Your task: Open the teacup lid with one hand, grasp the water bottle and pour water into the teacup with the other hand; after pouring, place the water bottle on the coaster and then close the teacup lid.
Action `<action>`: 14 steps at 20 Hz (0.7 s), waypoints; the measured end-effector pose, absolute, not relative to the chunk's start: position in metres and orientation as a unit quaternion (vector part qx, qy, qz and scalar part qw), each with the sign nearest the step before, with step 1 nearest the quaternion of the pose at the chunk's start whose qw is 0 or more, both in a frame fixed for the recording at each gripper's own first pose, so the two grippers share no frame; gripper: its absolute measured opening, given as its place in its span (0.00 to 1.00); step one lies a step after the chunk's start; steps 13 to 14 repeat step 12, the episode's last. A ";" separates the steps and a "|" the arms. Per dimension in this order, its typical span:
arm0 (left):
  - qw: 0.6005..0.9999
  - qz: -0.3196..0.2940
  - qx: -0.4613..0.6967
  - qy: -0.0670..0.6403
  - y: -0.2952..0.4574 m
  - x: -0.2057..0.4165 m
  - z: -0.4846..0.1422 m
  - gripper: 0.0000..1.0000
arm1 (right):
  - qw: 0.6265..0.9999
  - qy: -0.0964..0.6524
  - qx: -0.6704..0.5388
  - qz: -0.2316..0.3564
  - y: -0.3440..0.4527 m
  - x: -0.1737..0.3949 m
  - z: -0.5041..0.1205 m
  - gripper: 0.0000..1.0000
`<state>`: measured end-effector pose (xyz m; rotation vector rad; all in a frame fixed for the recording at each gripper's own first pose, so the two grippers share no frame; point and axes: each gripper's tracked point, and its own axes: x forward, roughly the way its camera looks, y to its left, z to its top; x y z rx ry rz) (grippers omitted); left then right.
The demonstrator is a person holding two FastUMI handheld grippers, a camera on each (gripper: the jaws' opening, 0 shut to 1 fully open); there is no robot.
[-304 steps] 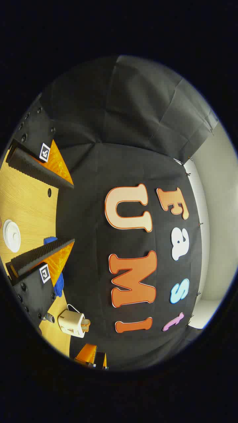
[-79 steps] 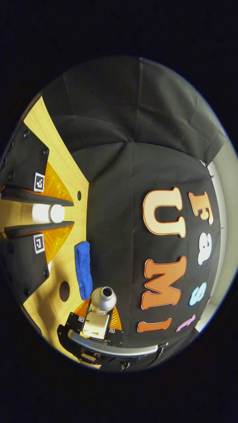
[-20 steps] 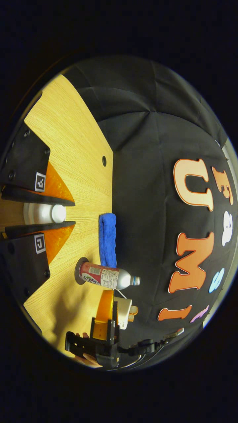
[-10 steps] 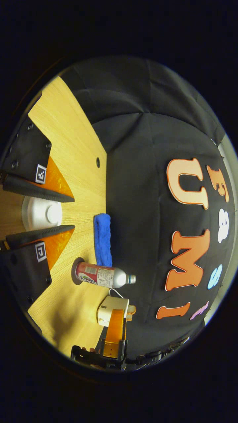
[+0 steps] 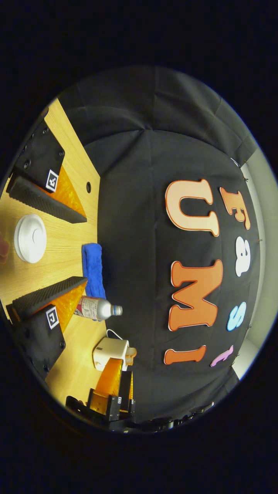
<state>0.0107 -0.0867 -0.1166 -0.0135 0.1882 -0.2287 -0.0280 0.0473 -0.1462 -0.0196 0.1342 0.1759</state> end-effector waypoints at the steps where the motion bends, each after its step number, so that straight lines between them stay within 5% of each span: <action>1: 0.990 -0.115 -0.006 0.086 -0.088 0.010 -0.108 0.90 | 0.994 0.061 -0.012 0.087 0.049 -0.031 -0.141 0.95; 4: 0.992 -0.113 -0.007 0.059 -0.091 0.006 -0.081 0.97 | 0.996 0.050 -0.010 0.075 0.047 -0.038 -0.127 0.95; 11: 0.993 -0.112 -0.025 0.022 -0.098 0.002 -0.042 0.89 | 0.998 0.018 -0.009 0.061 0.042 -0.056 -0.098 0.95; 14: 0.993 -0.114 -0.027 0.021 -0.100 0.000 -0.041 0.94 | 0.998 0.019 -0.011 0.057 0.039 -0.057 -0.099 0.95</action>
